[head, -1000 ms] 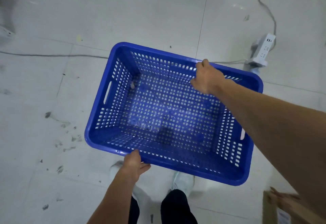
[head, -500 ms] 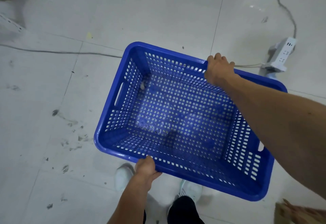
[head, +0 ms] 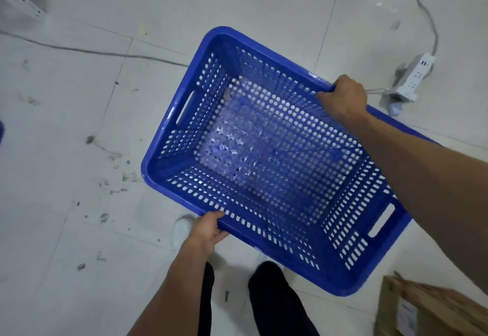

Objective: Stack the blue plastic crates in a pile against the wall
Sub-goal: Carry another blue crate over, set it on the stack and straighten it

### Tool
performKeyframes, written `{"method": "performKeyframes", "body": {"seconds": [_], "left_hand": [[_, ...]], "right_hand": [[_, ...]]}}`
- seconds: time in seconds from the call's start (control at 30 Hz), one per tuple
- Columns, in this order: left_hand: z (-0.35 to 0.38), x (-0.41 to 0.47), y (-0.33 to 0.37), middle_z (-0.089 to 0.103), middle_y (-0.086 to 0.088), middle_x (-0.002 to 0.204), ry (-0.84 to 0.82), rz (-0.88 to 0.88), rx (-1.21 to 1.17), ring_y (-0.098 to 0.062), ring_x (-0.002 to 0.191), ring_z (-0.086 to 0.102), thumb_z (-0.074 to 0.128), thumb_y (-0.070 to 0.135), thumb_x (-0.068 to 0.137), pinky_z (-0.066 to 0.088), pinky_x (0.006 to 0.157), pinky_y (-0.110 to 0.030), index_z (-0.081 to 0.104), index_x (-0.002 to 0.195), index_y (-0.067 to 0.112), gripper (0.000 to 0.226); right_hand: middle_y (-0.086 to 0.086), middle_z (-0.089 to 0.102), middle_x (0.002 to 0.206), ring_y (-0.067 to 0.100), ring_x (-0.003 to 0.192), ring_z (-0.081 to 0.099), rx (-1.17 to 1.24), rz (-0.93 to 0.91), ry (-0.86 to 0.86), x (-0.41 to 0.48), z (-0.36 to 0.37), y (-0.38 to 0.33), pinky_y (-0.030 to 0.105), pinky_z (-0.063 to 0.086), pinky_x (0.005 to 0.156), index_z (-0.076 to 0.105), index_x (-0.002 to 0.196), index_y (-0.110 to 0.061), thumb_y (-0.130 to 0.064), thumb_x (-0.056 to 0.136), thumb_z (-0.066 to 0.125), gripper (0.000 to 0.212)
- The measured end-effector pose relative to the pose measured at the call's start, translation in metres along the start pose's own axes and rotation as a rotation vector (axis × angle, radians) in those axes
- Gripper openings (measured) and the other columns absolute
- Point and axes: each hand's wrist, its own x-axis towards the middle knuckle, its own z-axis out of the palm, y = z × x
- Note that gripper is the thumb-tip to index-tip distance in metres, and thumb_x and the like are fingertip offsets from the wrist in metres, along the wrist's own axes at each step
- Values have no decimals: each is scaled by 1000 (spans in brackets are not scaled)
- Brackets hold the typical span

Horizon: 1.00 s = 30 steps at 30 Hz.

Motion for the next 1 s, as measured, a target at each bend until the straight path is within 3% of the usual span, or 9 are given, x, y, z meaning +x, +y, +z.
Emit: {"method": "performKeyframes", "body": {"seconds": [0.13, 0.23, 0.37, 0.67, 0.87, 1.0], "left_hand": [[-21, -43, 12, 73, -12, 107, -16, 48, -8, -28, 96, 72, 62, 4, 92, 61, 67, -34, 60, 114, 9, 22], [-41, -89, 25, 75, -9, 103, -54, 123, -7, -26, 93, 73, 63, 6, 91, 62, 64, -33, 63, 109, 12, 19], [-75, -156, 44, 77, -7, 102, -65, 235, 6, -26, 94, 75, 64, 8, 90, 61, 79, -39, 63, 111, 16, 22], [-195, -297, 62, 81, -3, 84, 13, 347, -120, -26, 77, 78, 67, 9, 88, 62, 55, -34, 62, 107, 15, 20], [-290, -381, 88, 76, -5, 100, 91, 485, -272, -25, 92, 74, 68, 13, 87, 61, 62, -35, 62, 108, 15, 21], [-362, -415, 109, 80, -5, 90, 147, 550, -341, -23, 83, 76, 66, 14, 88, 61, 61, -34, 62, 105, 15, 17]], "right_hand": [[11, 62, 81, 32, 80, 60, 71, 10, 131, -41, -52, -20, 37, 42, 65, 58, 87, -6, -39, 81, 64, 34], [9, 63, 83, 31, 83, 61, 100, -20, 204, -74, -106, -41, 40, 47, 72, 58, 86, -7, -44, 81, 66, 38], [9, 64, 86, 32, 87, 61, 182, -65, 222, -116, -177, -80, 45, 51, 80, 57, 87, -7, -46, 82, 65, 40], [11, 62, 96, 33, 95, 54, 317, -312, 248, -226, -289, -199, 44, 43, 86, 55, 90, -9, -43, 85, 64, 36], [13, 63, 100, 35, 98, 55, 378, -480, 198, -298, -341, -318, 43, 43, 87, 57, 93, -5, -47, 84, 61, 43], [16, 66, 97, 38, 97, 59, 400, -569, 178, -340, -356, -407, 43, 45, 86, 62, 91, -3, -56, 81, 56, 55]]}}
